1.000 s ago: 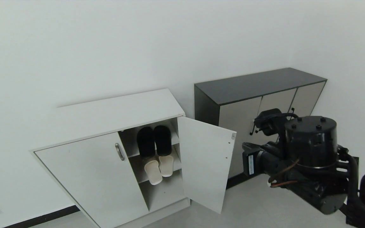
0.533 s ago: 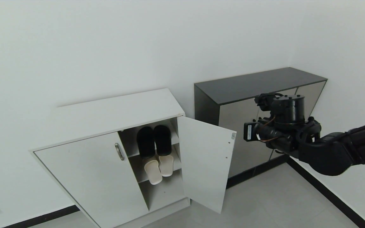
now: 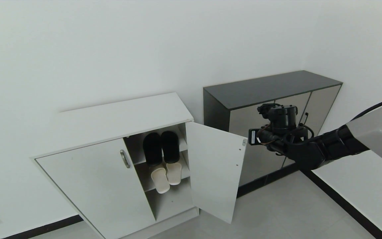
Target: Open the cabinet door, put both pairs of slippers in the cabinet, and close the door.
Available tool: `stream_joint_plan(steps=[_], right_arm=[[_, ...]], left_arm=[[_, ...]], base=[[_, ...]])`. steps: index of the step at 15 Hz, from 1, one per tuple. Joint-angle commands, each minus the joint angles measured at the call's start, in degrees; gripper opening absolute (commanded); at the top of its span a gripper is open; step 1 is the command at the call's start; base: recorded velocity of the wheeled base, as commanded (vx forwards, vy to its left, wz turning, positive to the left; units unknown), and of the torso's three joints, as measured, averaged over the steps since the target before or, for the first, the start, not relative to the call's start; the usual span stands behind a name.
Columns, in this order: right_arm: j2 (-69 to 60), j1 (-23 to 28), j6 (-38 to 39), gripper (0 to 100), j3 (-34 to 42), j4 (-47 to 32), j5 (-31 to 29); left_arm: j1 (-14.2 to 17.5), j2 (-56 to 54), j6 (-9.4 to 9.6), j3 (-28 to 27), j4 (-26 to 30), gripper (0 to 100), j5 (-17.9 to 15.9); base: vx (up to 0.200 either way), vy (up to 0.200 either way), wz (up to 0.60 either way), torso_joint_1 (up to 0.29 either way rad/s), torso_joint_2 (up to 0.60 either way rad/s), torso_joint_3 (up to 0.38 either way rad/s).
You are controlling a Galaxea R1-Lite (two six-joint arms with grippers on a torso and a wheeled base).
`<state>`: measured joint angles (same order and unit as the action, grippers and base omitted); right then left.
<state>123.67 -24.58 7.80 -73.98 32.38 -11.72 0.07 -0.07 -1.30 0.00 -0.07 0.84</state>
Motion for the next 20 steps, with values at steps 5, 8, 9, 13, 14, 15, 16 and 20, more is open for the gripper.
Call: stream_joint_plan(steps=[5,8,9,13,14,15,16,20], right_arm=[[6.2,0.8,0.0,0,-5.2,0.1,1.3],[6.6,0.8,0.0,0,-5.7,-0.1,2.0],[6.7,0.8,0.0,0,-5.8,-0.1,2.1],[7.5,0.8,-0.1,0,-7.8,-0.3,2.2],[7.7,0.7,-0.1,0,-7.9,-0.3,2.2],[7.7,0.5,-0.1,0,-7.8,-0.4,2.2],[7.7,0.5,-0.1,0,-7.8,-0.4,2.1],[7.7,0.1,-0.2,0,-7.9,-1.6,2.1]], left_arm=[[0.0,0.1,-0.01,0.0,0.0,0,-0.1],[0.0,0.1,0.07,0.0,0.0,0,-0.1],[0.0,0.1,0.07,0.0,0.0,0,-0.1],[0.0,0.1,0.07,0.0,0.0,0,-0.1],[0.0,0.1,0.07,0.0,0.0,0,-0.1],[0.0,0.1,0.07,0.0,0.0,0,-0.1],[0.0,0.1,0.07,0.0,0.0,0,-0.1],[0.0,0.1,0.07,0.0,0.0,0,-0.1]], base=[[0.000,0.000,0.00,0.000,0.00,0.000],[0.000,0.000,0.00,0.000,0.00,0.000],[0.000,0.000,0.00,0.000,0.00,0.000],[0.000,0.000,0.00,0.000,0.00,0.000],[0.000,0.000,0.00,0.000,0.00,0.000],[0.000,0.000,0.00,0.000,0.00,0.000],[0.000,0.000,0.00,0.000,0.00,0.000],[0.000,0.000,0.00,0.000,0.00,0.000]])
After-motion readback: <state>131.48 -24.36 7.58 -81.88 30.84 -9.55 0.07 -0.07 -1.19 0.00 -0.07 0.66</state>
